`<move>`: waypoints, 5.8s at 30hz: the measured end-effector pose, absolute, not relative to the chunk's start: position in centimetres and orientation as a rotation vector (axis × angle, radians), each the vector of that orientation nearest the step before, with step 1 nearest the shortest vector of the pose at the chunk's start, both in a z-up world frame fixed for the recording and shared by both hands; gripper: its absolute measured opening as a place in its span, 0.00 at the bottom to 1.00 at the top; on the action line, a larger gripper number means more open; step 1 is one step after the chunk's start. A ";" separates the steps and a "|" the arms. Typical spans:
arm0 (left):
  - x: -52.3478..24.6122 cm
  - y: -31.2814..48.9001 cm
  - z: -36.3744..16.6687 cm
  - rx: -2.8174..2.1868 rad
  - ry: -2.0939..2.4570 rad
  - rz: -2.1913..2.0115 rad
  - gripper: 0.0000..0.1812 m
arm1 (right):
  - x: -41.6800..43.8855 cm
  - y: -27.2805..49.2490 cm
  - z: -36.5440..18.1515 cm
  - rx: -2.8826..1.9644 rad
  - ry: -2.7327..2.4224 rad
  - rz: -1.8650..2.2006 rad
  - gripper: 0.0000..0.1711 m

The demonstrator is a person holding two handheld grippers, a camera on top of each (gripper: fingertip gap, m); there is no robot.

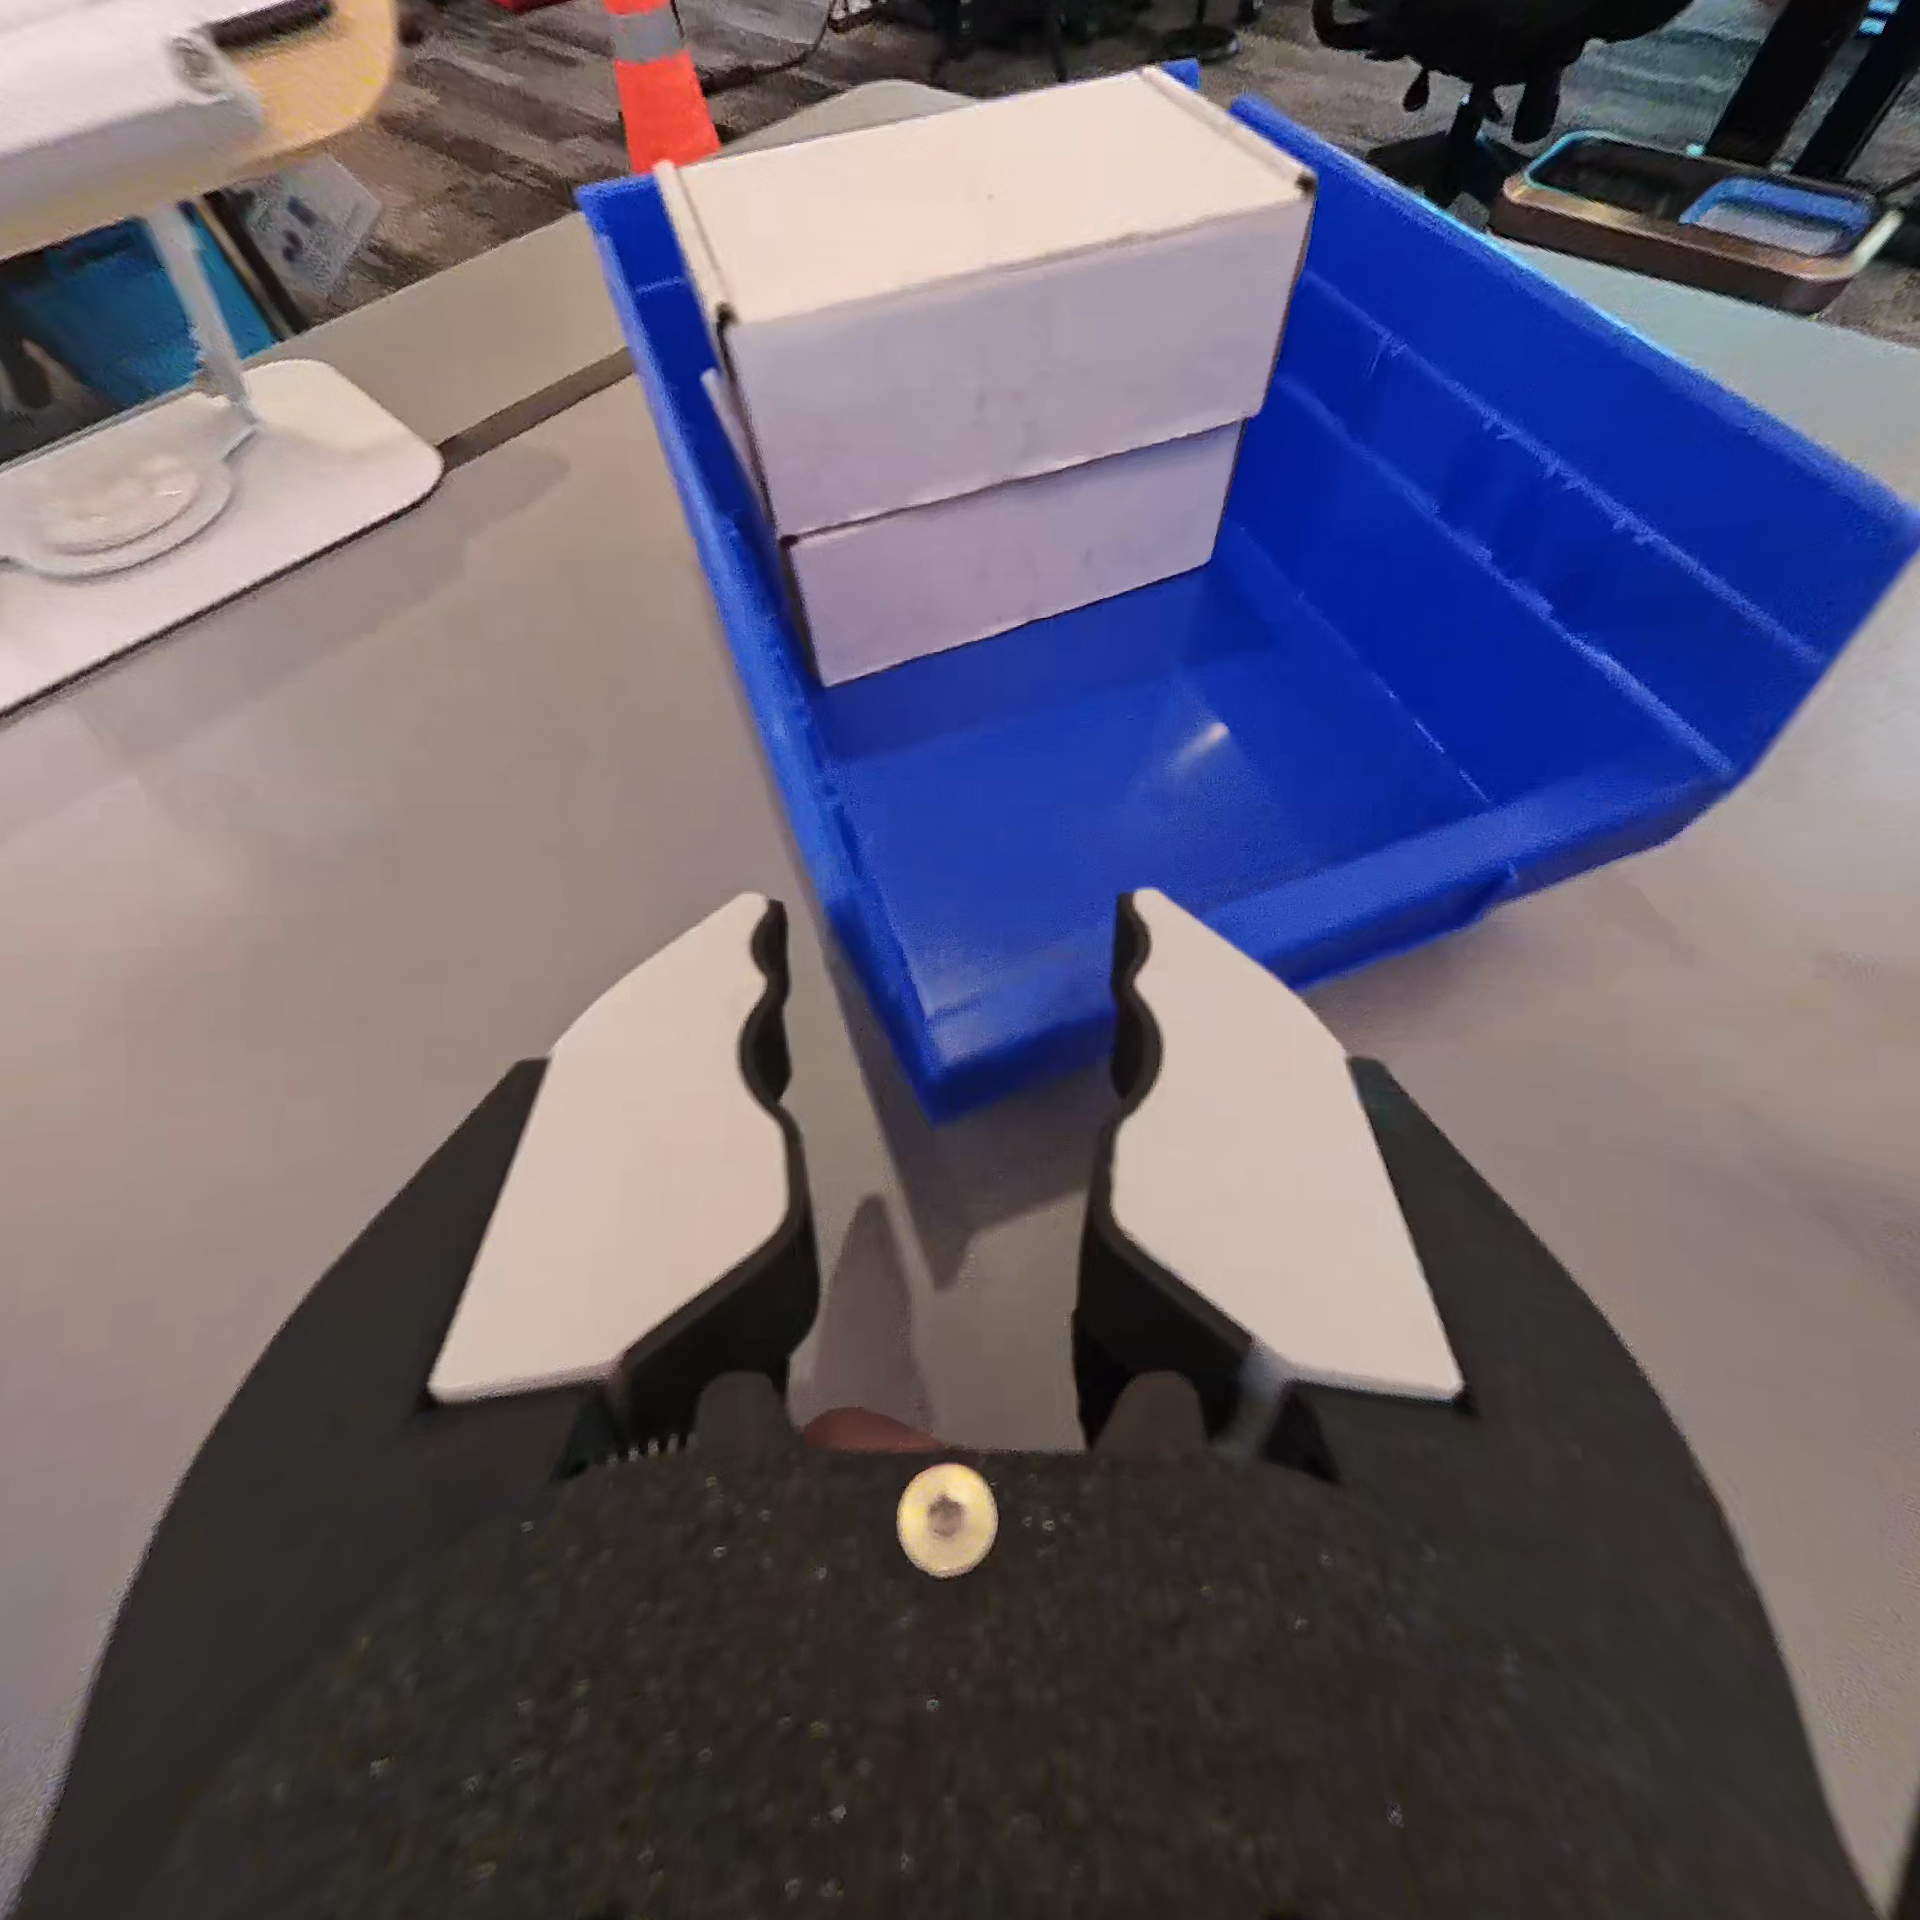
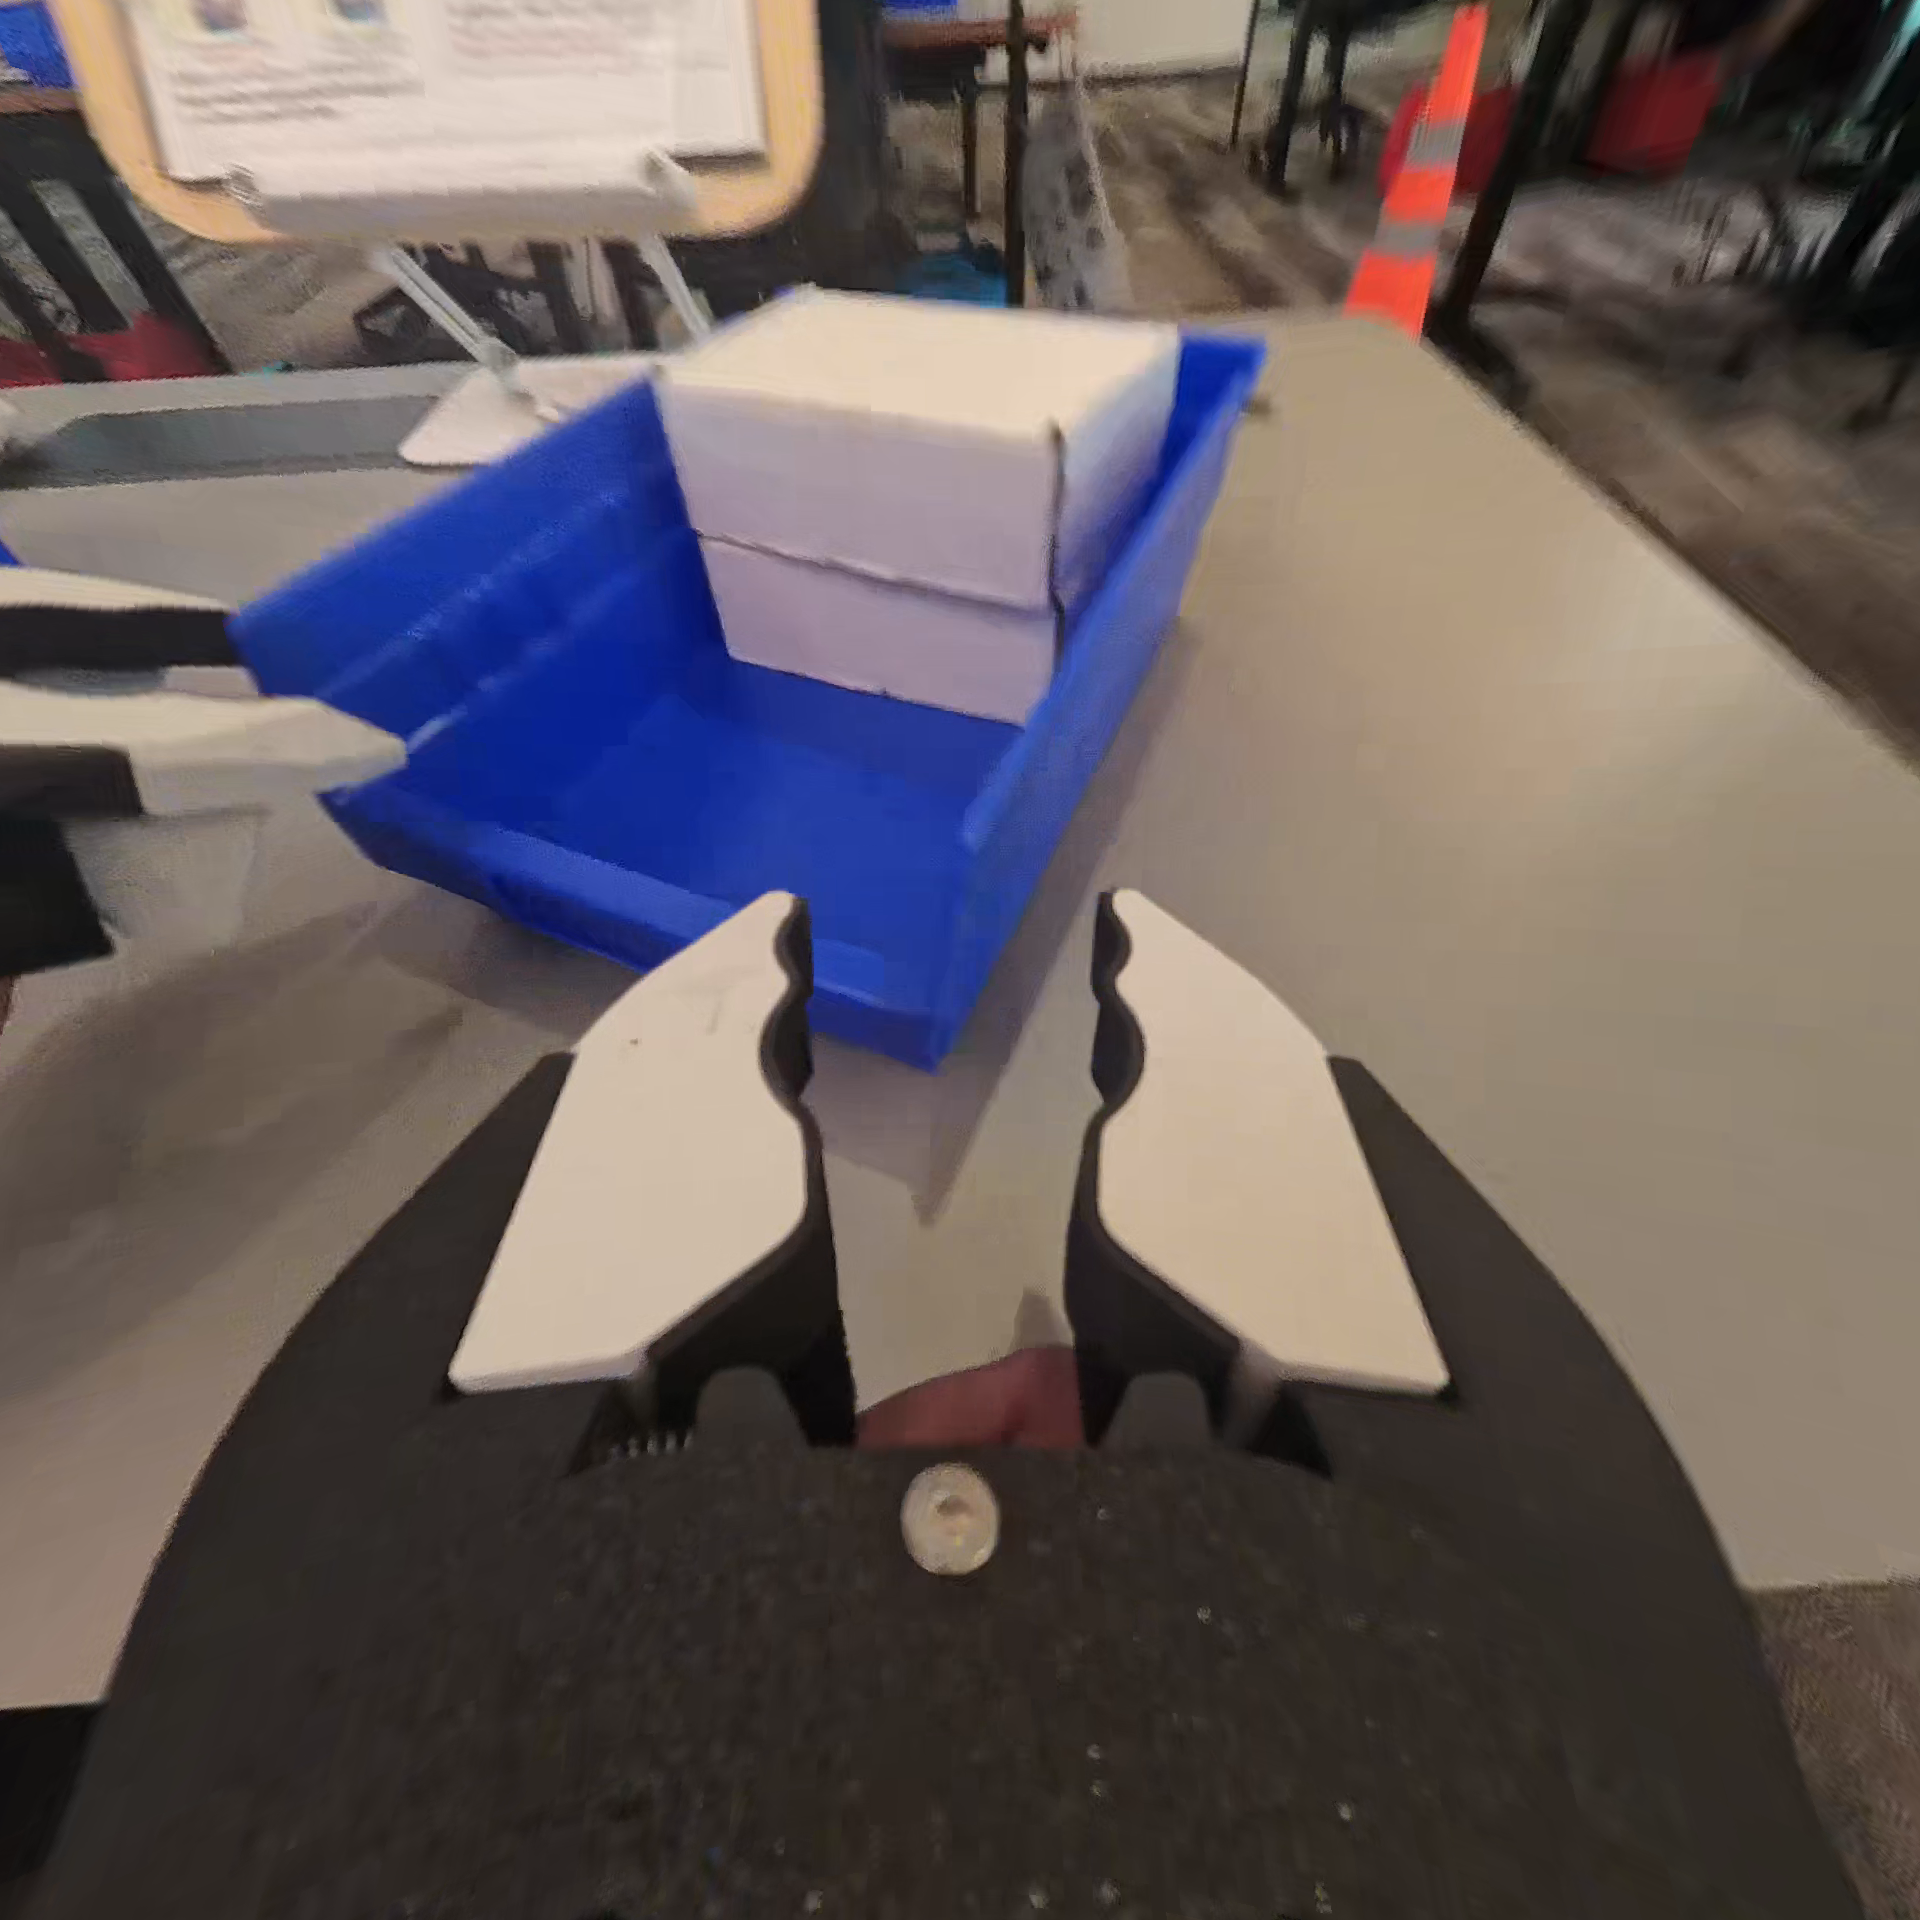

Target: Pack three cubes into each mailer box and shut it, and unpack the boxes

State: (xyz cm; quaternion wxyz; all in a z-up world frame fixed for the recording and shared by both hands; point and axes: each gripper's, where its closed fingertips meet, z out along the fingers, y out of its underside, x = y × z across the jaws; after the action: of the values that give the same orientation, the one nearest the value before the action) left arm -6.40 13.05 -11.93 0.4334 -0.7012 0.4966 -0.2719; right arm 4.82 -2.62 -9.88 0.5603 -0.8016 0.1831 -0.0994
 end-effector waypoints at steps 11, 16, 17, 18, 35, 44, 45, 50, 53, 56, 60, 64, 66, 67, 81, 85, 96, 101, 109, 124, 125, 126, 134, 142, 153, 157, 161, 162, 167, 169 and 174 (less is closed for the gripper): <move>-6.3 16.3 -13.7 -1.864 1.108 -0.537 0.03 | 7.0 2.4 -13.5 -1.971 0.471 -0.305 0.04; -11.9 18.2 -12.4 -1.909 0.951 -0.515 0.03 | 3.2 6.4 -11.9 -1.933 0.357 -0.324 0.02; -13.3 18.8 -12.1 -1.911 0.921 -0.488 0.03 | 2.2 7.5 -11.7 -1.931 0.330 -0.314 0.02; -14.7 19.5 -11.9 -1.913 0.889 -0.462 0.03 | 1.1 8.7 -11.6 -1.928 0.303 -0.302 0.02; -28.8 20.5 -7.7 -1.772 0.617 -0.453 0.24 | -6.8 14.3 -11.7 -1.879 -0.079 -0.009 0.18; -49.3 21.9 -6.1 -1.751 0.268 -0.203 0.23 | -10.5 12.8 -8.9 -1.773 -0.209 0.064 0.16; -50.7 23.1 -8.4 -1.843 0.252 -0.217 0.24 | -12.3 12.5 -8.7 -1.765 -0.255 0.087 0.15; -52.2 27.7 -11.6 -1.908 0.227 -0.275 0.25 | -23.9 8.9 -10.3 -1.775 -0.510 0.296 0.13; -51.6 29.2 -11.3 -1.903 0.204 -0.249 0.19 | -30.0 6.3 -12.4 -1.820 -0.644 0.413 0.12; -51.8 29.1 -11.5 -1.893 0.208 -0.221 0.01 | -33.5 6.0 -13.2 -1.833 -0.694 0.442 0.09; -51.5 27.9 -11.6 -1.917 0.213 -0.201 0.01 | -34.9 10.1 -12.8 -1.896 -0.508 0.472 0.14; -51.9 25.5 -11.6 -1.920 0.259 -0.142 0.01 | -32.6 16.3 -12.3 -1.959 -0.238 0.285 0.23; -52.5 24.4 -11.6 -1.934 0.240 -0.154 0.01 | -33.0 17.9 -12.0 -1.960 -0.234 0.252 0.24; -52.7 24.1 -11.6 -1.944 0.221 -0.173 0.01 | -33.3 18.5 -11.8 -1.956 -0.241 0.224 0.24; -53.3 23.7 -11.5 -1.943 0.185 -0.127 0.01 | -34.6 23.0 -12.6 -1.999 -0.162 0.089 0.12; -53.4 23.4 -11.3 -1.949 0.148 -0.129 0.01 | -33.9 23.2 -11.8 -1.974 -0.141 0.083 0.03; -41.1 19.6 3.1 -1.540 0.064 -0.207 0.01 | -21.8 18.1 3.0 -1.642 -0.017 -0.050 0.03; -25.8 18.6 6.6 -1.480 0.255 -0.366 0.01 | -7.1 13.1 7.3 -1.565 0.089 -0.219 0.03; 0.7 13.8 -1.9 -1.667 0.517 -0.450 0.01 | 18.3 6.1 -4.5 -1.867 0.347 -0.174 0.03; 9.7 8.4 -10.4 -1.831 0.695 -0.674 0.14 | 29.5 3.3 -11.7 -1.959 0.436 -0.197 0.11; 8.6 8.0 -9.4 -1.813 0.683 -0.722 0.14 | 29.5 3.0 -10.8 -1.949 0.433 -0.211 0.11; 7.3 7.8 -8.2 -1.798 0.672 -0.761 0.15 | 29.5 2.6 -9.5 -1.922 0.433 -0.223 0.11; -12.2 13.9 -1.6 -1.724 0.548 -0.591 0.19 | 20.1 5.2 0.4 -1.773 0.224 -0.096 0.14; -26.2 19.8 -7.9 -1.942 0.519 -0.362 0.33 | -3.4 14.1 -4.3 -1.883 0.062 0.565 0.30; -24.3 23.1 -13.5 -2.020 0.575 -0.359 0.12 | -7.6 17.0 -15.3 -2.130 0.154 0.124 0.06; -25.3 23.7 -13.4 -2.018 0.536 -0.291 0.02 | -7.7 17.1 -15.1 -2.102 0.186 0.026 0.03; -27.2 23.9 -12.9 -2.022 0.519 -0.239 0.02 | -9.4 17.2 -14.0 -2.046 0.201 -0.032 0.02; -28.1 24.2 -12.5 -2.019 0.514 -0.225 0.02 | -10.2 17.5 -13.5 -2.032 0.186 -0.040 0.02; -34.8 26.5 -10.3 -1.965 0.480 -0.168 0.02 | -16.5 20.4 -11.6 -1.981 0.122 -0.029 0.03; -38.4 27.2 -10.0 -1.976 0.450 -0.175 0.02 | -20.1 21.7 -11.2 -1.978 0.108 0.024 0.02; -46.5 28.3 -11.9 -2.038 0.384 -0.225 0.02 | -28.0 24.3 -12.8 -2.045 0.053 0.083 0.02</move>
State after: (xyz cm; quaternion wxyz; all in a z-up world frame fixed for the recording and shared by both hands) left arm -46.52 28.34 -11.93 0.5036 -0.8440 0.1591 -0.0931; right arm -27.96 24.26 -12.78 0.5201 -0.8531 0.0219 0.0344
